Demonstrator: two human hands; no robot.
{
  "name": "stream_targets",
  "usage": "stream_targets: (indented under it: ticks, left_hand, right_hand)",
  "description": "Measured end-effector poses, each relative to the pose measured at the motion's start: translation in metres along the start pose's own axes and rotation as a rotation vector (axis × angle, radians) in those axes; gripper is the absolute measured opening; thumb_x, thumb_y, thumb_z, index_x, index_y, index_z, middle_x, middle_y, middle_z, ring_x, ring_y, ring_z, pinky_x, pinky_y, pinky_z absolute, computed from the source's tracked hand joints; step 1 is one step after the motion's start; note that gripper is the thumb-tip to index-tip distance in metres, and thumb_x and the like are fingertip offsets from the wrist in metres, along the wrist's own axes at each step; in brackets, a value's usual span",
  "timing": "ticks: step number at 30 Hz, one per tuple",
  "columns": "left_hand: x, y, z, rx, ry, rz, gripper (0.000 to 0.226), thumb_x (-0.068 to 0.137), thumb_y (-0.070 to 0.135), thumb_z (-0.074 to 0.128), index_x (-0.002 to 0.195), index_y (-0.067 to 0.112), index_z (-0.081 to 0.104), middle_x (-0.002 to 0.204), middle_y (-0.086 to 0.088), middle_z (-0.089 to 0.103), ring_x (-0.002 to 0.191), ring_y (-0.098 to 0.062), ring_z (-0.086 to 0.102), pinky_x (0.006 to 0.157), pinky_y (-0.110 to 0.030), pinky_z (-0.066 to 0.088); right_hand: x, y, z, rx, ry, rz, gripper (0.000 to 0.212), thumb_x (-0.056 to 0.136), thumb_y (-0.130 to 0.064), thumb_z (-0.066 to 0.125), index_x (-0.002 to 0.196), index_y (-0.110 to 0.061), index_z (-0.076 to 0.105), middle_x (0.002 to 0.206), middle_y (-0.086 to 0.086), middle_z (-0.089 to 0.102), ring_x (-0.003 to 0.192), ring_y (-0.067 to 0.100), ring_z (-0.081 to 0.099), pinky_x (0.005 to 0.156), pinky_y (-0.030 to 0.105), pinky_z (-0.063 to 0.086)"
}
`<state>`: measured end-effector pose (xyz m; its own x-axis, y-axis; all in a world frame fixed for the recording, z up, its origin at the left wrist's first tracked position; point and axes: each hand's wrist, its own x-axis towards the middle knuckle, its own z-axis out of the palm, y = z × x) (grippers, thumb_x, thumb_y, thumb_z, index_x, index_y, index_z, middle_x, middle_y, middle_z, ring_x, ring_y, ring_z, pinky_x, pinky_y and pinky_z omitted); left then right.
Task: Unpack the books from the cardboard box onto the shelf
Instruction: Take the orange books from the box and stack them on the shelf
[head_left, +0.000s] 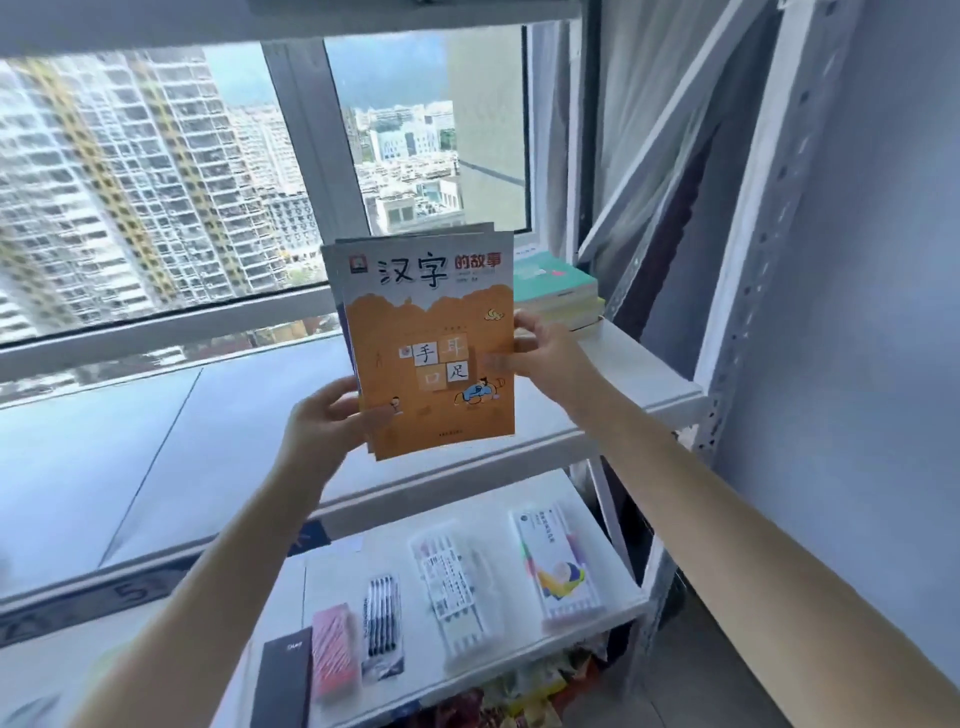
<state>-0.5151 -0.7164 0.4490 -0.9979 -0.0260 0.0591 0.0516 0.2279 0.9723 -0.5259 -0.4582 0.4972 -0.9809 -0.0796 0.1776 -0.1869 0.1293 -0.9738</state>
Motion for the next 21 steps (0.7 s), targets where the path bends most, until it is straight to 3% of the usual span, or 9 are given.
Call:
stream_targets:
  ticks: [3,5,7,10,13,18,21]
  left_hand:
    - [0.026,-0.001,-0.003,-0.044,0.051,0.015,0.038,0.075,0.010,0.075,0.111,0.022,0.067,0.102,-0.002,0.075,0.090,-0.019,0.071,0.081,-0.036,0.057]
    - [0.045,-0.008,-0.005,-0.056,0.098,0.029,0.029,0.077,0.007,0.073,0.100,0.025,0.072,0.095,0.000,0.076,0.081,-0.015,0.071,0.069,-0.025,0.056]
    - [0.053,-0.017,-0.001,-0.073,0.104,0.033,0.028,0.078,0.004,0.071,0.093,0.027,0.073,0.090,0.003,0.077,0.076,-0.013,0.071,0.067,-0.022,0.054]
    - [0.059,-0.027,0.004,-0.100,0.109,0.031,0.031,0.078,-0.001,0.069,0.099,0.020,0.072,0.092,0.000,0.076,0.077,-0.013,0.070,0.070,-0.024,0.053]
    - [0.064,-0.037,0.005,-0.094,0.127,0.061,0.032,0.078,0.001,0.070,0.104,0.019,0.072,0.095,0.001,0.076,0.080,-0.010,0.071,0.064,-0.015,0.051]
    - [0.061,-0.055,0.009,0.011,0.126,0.053,0.024,0.079,0.002,0.070,0.095,0.021,0.072,0.091,0.012,0.076,0.086,-0.005,0.071,0.067,-0.009,0.050]
    - [0.060,-0.054,0.009,0.118,0.138,0.045,0.024,0.078,0.005,0.071,0.090,0.026,0.074,0.088,0.017,0.075,0.082,0.003,0.069,0.067,-0.005,0.046]
  right_hand:
    - [0.044,0.014,0.011,-0.032,-0.036,-0.028,0.037,0.073,-0.001,0.075,0.108,-0.003,0.061,0.105,0.016,0.070,0.094,0.030,0.068,0.085,0.046,0.055]
    - [0.063,0.024,0.016,-0.050,-0.060,-0.035,0.037,0.073,-0.001,0.074,0.108,-0.004,0.061,0.106,0.016,0.069,0.096,0.031,0.067,0.086,0.050,0.054]
    - [0.075,0.035,0.019,-0.056,-0.077,-0.026,0.038,0.072,0.000,0.074,0.107,-0.003,0.060,0.104,0.017,0.070,0.095,0.031,0.067,0.085,0.051,0.053]
    - [0.085,0.049,0.018,-0.050,-0.111,-0.021,0.039,0.072,-0.002,0.075,0.107,-0.006,0.060,0.098,0.014,0.072,0.091,0.028,0.070,0.086,0.050,0.054]
    - [0.092,0.055,0.014,-0.074,-0.158,-0.038,0.037,0.074,-0.005,0.074,0.107,-0.008,0.060,0.096,0.011,0.073,0.089,0.024,0.071,0.087,0.049,0.053]
    - [0.093,0.069,0.010,-0.140,-0.229,-0.035,0.032,0.079,-0.007,0.070,0.110,-0.010,0.060,0.099,0.004,0.074,0.093,0.017,0.070,0.089,0.047,0.052]
    - [0.094,0.074,0.009,-0.148,-0.250,-0.058,0.027,0.081,-0.010,0.068,0.108,-0.014,0.065,0.101,-0.006,0.073,0.093,0.010,0.069,0.088,0.037,0.054]
